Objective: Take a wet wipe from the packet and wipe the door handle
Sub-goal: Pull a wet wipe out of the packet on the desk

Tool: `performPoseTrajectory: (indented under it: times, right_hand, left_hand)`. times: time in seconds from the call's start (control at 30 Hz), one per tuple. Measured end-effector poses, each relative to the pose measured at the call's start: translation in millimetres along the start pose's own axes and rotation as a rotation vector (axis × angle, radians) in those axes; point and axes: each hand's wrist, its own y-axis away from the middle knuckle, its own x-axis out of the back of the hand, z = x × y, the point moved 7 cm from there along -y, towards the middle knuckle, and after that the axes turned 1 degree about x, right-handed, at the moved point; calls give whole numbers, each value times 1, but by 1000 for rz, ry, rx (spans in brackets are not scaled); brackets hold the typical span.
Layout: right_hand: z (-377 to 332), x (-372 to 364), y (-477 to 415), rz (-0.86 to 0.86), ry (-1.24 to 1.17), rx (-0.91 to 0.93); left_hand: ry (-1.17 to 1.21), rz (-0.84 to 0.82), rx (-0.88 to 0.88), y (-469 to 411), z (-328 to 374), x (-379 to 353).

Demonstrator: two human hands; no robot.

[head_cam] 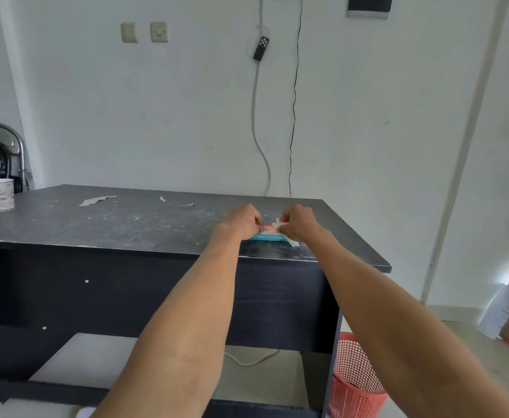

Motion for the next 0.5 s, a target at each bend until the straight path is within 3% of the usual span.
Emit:
performPoseTrajectory:
  times: [0.3,0.5]
  right_hand:
    - [-3,5,-12,-68,-19,5]
    - [-11,57,-38,-1,-243,-105]
  left_hand:
    - [-119,-37,2,-4,12,7]
    - [-148,-47,57,-38,31,68]
